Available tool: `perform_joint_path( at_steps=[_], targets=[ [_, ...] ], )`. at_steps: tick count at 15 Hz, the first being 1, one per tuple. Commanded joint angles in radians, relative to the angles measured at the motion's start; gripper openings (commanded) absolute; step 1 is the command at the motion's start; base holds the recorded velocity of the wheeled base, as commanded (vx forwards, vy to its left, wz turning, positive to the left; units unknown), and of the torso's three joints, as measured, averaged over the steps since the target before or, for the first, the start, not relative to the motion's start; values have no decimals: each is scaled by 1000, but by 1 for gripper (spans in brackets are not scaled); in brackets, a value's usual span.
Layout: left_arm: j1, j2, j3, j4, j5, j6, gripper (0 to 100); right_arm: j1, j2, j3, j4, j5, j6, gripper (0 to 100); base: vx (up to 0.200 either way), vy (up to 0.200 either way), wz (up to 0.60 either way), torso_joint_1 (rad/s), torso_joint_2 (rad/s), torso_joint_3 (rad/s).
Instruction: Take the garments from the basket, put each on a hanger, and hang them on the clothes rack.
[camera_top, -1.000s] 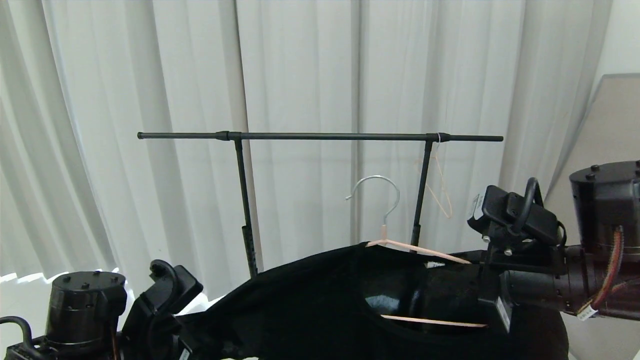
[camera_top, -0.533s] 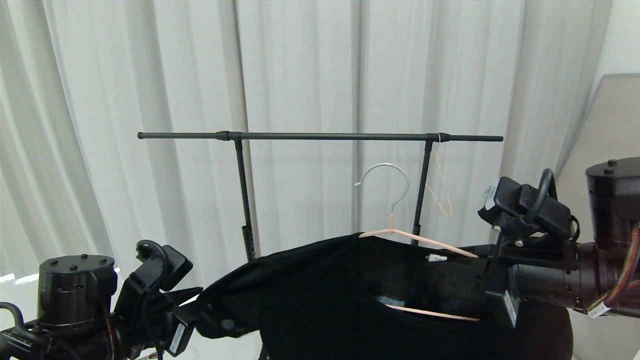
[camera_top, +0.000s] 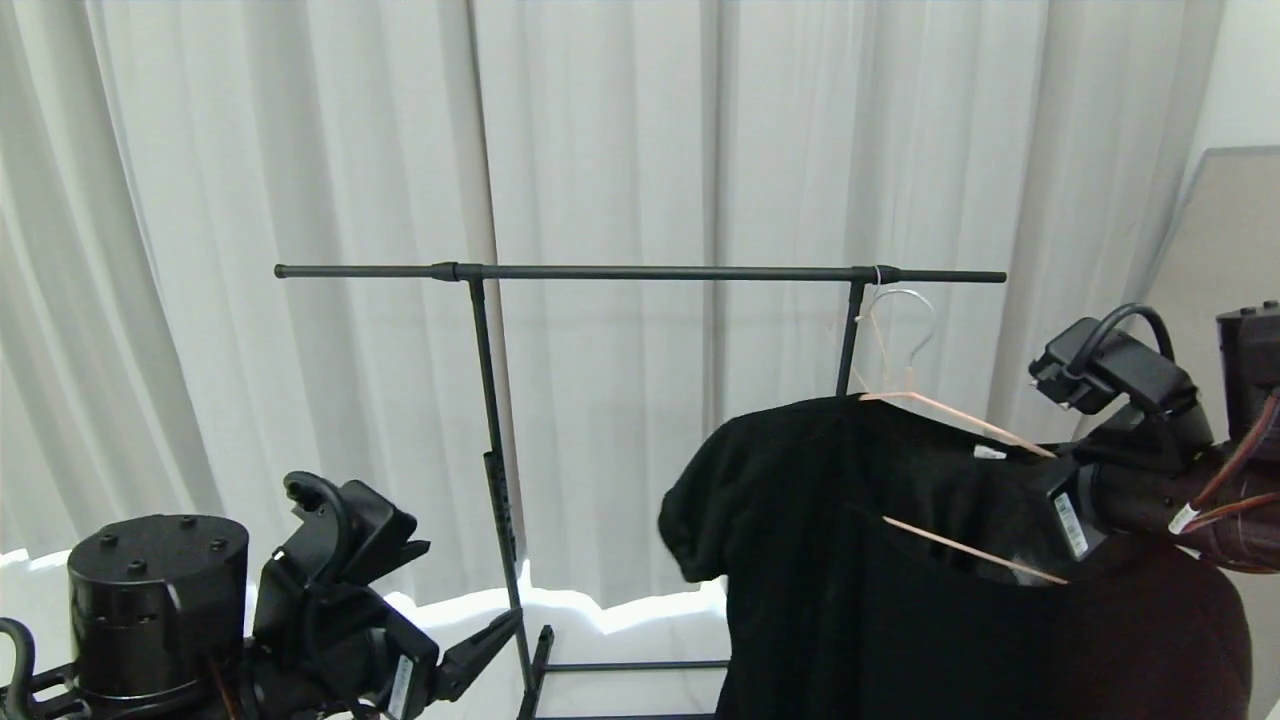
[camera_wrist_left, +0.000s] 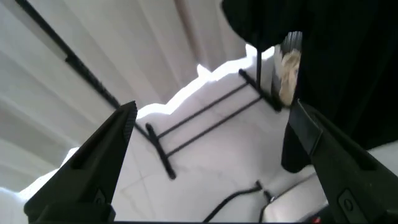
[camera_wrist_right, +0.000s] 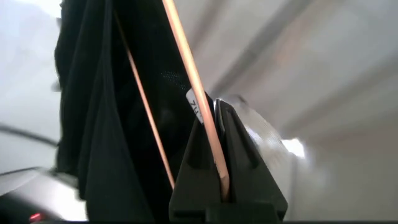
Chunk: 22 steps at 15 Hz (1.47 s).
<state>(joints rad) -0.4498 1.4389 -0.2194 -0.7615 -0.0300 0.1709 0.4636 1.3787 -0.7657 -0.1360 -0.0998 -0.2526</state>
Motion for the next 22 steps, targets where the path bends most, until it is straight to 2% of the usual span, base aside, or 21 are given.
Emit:
perform_joint_path(
  at_steps=[1, 2, 4, 10, 17, 22],
  targets=[
    [-153, 11, -66, 1, 151, -68, 100, -108, 2, 0, 13, -32, 1, 0, 0, 0, 0, 0, 0, 0],
    [-187, 44, -71, 1, 257, -70, 100, -154, 2, 0, 24, -43, 29, 0, 0, 0, 0, 0, 0, 0],
    [-187, 44, -69, 1, 259, -65, 100, -154, 2, -1, 22, -57, 72, 0, 0, 0, 0, 0, 0, 0],
    [-173, 29, -77, -1, 280, -45, 100, -152, 46, -4, -24, -89, 110, 0, 0, 0, 0, 0, 0, 0],
    [-176, 12, -69, -1, 279, -47, 100, -151, 52, -1, -50, -97, 116, 0, 200, 0, 0, 3, 5, 2],
    [-175, 9, -67, -1, 279, -48, 100, -111, 62, -3, -50, -97, 133, 0, 200, 0, 0, 5, 4, 1]
  ],
)
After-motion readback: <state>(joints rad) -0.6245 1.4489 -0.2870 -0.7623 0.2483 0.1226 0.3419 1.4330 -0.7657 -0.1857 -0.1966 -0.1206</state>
